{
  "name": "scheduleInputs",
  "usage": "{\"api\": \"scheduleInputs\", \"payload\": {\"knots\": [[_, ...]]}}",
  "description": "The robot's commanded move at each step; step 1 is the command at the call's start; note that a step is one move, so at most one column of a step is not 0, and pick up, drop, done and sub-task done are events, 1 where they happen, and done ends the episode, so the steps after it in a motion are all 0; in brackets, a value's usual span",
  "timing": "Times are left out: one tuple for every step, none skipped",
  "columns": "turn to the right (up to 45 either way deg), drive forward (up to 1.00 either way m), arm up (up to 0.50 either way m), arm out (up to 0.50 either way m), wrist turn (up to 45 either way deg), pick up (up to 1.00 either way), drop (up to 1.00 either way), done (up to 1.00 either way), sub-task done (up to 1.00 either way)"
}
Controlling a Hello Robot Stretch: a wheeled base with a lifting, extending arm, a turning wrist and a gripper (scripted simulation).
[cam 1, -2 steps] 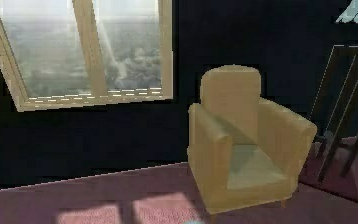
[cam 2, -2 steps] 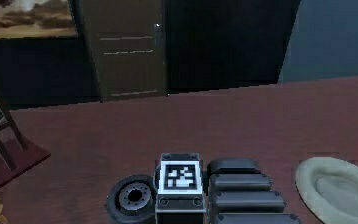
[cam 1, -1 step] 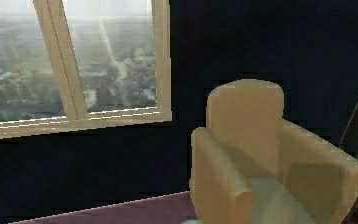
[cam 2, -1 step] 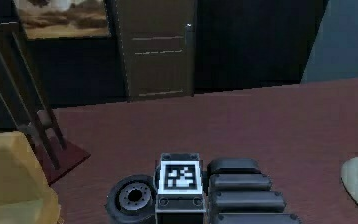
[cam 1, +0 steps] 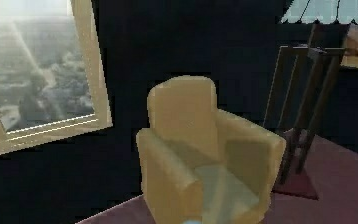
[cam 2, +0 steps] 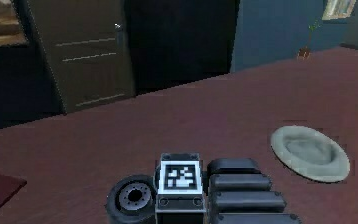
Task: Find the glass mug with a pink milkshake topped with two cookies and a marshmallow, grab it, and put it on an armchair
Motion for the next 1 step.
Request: {"api": "scheduleInputs", "payload": {"knots": [[-12.0,0.0,0.0,0.0,0.0,0.0,0.0,0.0,0.0]]}}
